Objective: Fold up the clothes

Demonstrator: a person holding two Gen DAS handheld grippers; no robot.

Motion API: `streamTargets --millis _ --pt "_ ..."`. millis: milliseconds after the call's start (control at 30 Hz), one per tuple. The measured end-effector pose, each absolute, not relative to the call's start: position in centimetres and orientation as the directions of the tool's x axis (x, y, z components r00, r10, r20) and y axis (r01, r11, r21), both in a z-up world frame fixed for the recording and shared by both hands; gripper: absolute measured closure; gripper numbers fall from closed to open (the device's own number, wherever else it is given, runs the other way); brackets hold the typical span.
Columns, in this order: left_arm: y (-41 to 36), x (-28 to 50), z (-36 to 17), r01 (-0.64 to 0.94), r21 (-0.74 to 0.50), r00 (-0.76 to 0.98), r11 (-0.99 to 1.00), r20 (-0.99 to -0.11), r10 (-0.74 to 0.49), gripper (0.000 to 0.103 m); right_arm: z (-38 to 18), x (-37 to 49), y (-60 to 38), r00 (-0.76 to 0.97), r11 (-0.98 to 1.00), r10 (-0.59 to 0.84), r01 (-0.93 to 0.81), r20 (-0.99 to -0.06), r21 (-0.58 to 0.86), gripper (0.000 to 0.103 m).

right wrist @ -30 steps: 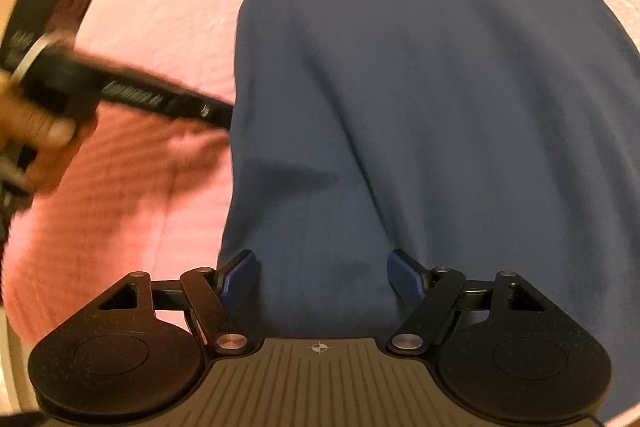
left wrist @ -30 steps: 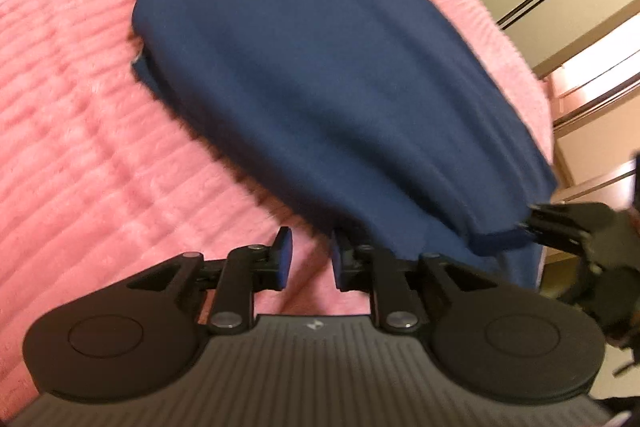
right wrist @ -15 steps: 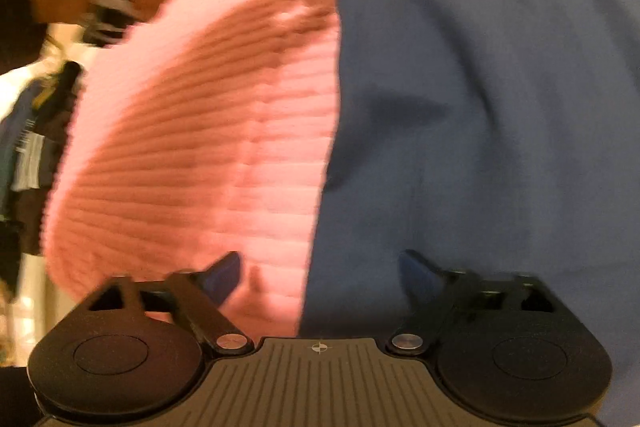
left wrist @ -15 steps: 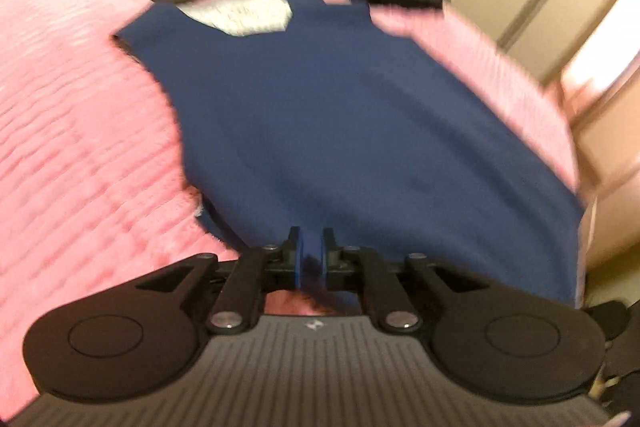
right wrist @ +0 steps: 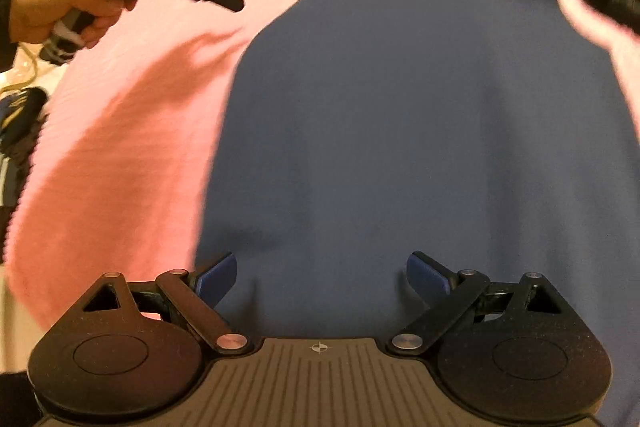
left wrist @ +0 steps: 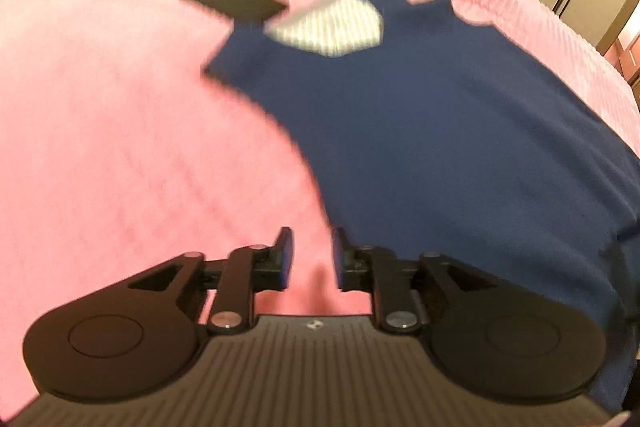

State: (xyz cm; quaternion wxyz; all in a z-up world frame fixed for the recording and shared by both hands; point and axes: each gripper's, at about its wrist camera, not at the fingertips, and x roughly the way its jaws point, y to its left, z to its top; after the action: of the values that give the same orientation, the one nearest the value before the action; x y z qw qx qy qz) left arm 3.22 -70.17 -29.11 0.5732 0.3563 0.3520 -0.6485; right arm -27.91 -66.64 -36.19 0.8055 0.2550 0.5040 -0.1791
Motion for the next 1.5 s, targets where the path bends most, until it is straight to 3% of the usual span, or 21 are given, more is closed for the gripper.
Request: streamTargets --millis 133,400,567,600,633,700,733,767,867,1000,1033,1067,1100,1133,1300,1333,1367,1400,1500 --pt "-73.7 1.8 -28.3 0.993 -0.021 -0.079 -0.116 -0.851 -0.519 0.067 -35.4 -26.6 -74.8 0.477 0.82 -0.101 0.536 -0.873 0.198 0.009" --pt "-75.4 -1.7 -30.1 0.999 -0.024 -0.039 -0.035 -0.848 -0.529 0.064 -35.8 -25.4 -95.0 0.578 0.73 -0.207 0.628 -0.789 0.269 0.009" --pt "-75.2 -3.2 -31.6 0.999 -0.035 -0.015 0.028 -0.849 -0.528 0.063 -39.0 -24.0 -102.2 0.581 0.632 -0.089 0.661 -0.809 0.405 0.011" --pt "-75.2 -3.4 -31.9 0.999 -0.038 -0.013 0.037 -0.852 -0.523 0.063 -39.9 -23.6 -103.1 0.561 0.607 -0.039 0.671 -0.827 0.427 0.021" --pt "-75.2 -3.6 -32.0 0.998 -0.04 -0.012 0.043 -0.855 -0.519 0.063 -40.5 -23.2 -103.4 0.555 0.596 -0.001 0.668 -0.832 0.446 0.046" --pt "-74.9 -3.8 -31.9 0.998 -0.044 -0.012 0.049 -0.854 -0.52 0.063 -40.4 -23.0 -103.2 0.555 0.601 0.005 0.663 -0.832 0.445 0.054" --pt "-74.8 -3.8 -31.8 0.998 -0.047 -0.013 0.052 -0.853 -0.521 0.063 -40.2 -22.9 -103.3 0.559 0.605 -0.001 0.66 -0.829 0.444 0.077" --pt "-74.8 -3.6 -31.8 0.997 -0.05 -0.013 0.056 -0.852 -0.523 0.063 -39.8 -23.0 -103.5 0.56 0.615 -0.036 0.665 -0.827 0.424 0.087" --pt "-74.8 -2.8 -31.7 0.996 -0.055 -0.01 0.069 -0.847 -0.532 0.063 -39.0 -23.1 -104.8 0.584 0.6 -0.156 0.697 -0.797 0.393 0.088" --pt "-75.0 -1.2 -31.8 0.992 -0.073 -0.003 0.105 -0.833 -0.553 0.063 -38.7 -22.7 -106.2 0.607 0.581 -0.108 0.681 -0.787 0.446 0.087" --pt "-75.1 -0.9 -31.9 0.991 -0.077 -0.006 0.106 -0.831 -0.557 0.063 -38.7 -22.2 -106.2 0.604 0.6 -0.079 0.664 -0.793 0.446 0.078" --pt "-75.3 -0.6 -32.1 0.992 -0.078 -0.008 0.101 -0.828 -0.56 0.063 -38.6 -21.7 -106.1 0.602 0.628 -0.091 0.653 -0.793 0.424 0.053" --pt "-75.5 -0.4 -32.3 0.993 -0.074 -0.008 0.095 -0.826 -0.563 0.063 -38.4 -21.2 -105.9 0.601 0.652 -0.105 0.643 -0.792 0.401 0.039" --pt "-75.8 -0.2 -32.6 0.994 -0.066 -0.005 0.087 -0.824 -0.566 0.062 -38.4 -20.9 -105.9 0.605 0.664 -0.126 0.641 -0.786 0.386 0.032" --pt "-77.2 1.3 -33.7 0.995 -0.056 0.005 0.086 -0.812 -0.584 0.062 -40.2 -18.0 -106.6 0.56 0.716 -0.165 0.634 -0.812 0.291 0.033" --pt "-77.5 1.5 -33.8 0.994 -0.056 0.006 0.089 -0.809 -0.587 0.062 -40.5 -17.6 -106.6 0.545 0.724 -0.168 0.634 -0.822 0.272 0.052" --pt "-77.7 1.7 -33.9 0.994 -0.056 0.008 0.09 -0.807 -0.591 0.062 -40.9 -17.2 -106.8 0.535 0.719 -0.164 0.64 -0.829 0.271 0.094" --pt "-77.9 1.9 -34.0 0.994 -0.056 0.009 0.091 -0.804 -0.595 0.062 -41.2 -16.9 -107.0 0.528 0.718 -0.165 0.643 -0.833 0.266 0.101" --pt "-78.6 2.5 -34.0 0.995 -0.047 0.014 0.085 -0.791 -0.612 0.062 -40.6 -16.1 -107.9 0.549 0.741 -0.237 0.636 -0.802 0.217 0.103"
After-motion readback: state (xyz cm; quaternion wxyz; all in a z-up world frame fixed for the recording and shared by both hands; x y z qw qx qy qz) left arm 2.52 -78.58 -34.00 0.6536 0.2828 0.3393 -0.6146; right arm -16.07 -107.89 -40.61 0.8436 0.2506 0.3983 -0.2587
